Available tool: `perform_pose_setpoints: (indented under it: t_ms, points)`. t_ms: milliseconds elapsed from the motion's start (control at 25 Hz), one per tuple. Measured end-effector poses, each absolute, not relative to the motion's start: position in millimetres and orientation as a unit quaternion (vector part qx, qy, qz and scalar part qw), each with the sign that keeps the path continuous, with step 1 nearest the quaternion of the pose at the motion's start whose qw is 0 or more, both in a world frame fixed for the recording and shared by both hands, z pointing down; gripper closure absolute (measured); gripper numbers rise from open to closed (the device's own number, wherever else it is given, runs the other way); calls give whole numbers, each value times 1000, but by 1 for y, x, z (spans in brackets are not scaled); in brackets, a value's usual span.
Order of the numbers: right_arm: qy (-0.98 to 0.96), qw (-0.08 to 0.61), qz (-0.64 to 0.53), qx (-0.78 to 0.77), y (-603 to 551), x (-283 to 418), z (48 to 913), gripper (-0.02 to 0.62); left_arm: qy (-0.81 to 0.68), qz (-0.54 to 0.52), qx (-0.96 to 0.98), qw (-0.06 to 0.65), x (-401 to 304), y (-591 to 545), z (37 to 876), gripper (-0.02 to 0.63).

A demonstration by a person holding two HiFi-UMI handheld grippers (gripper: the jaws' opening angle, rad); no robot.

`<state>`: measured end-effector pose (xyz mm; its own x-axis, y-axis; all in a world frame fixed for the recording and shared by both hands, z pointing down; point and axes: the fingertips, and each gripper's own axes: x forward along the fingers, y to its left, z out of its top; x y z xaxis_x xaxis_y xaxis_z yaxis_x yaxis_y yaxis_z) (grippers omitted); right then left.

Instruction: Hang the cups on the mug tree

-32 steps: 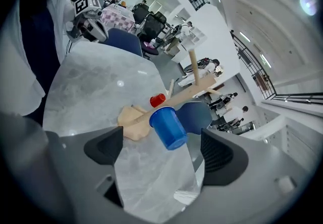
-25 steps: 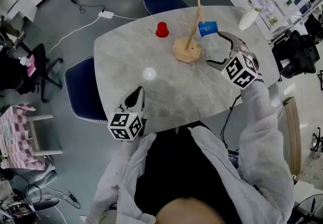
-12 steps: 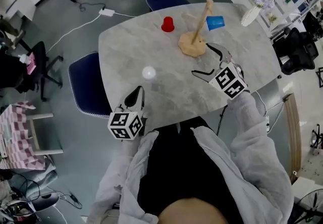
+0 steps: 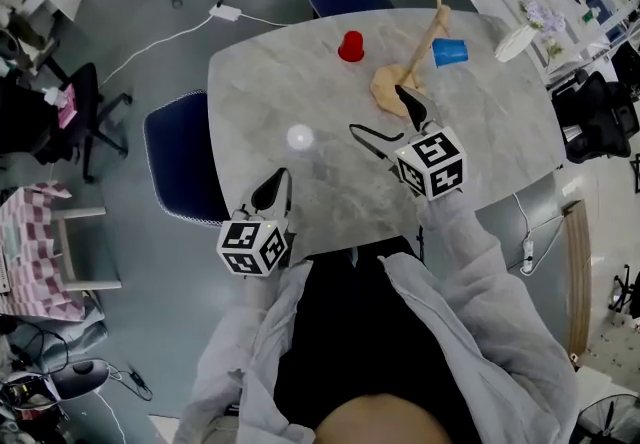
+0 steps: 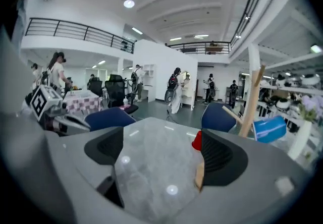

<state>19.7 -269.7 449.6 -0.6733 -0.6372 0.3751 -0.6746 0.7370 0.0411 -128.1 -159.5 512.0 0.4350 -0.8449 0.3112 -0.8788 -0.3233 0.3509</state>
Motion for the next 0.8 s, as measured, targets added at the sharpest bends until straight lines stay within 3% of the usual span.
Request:
perform_pose_setpoints:
  t_ms: [480,800]
  points:
    - [-892,106,93,429,-356,-14,462,112,-562,38,790,241,-139,-193,517,603]
    - [-862,96,99,489,-431,-18,486,135,-582,43,771,253,-155,-209,531,603]
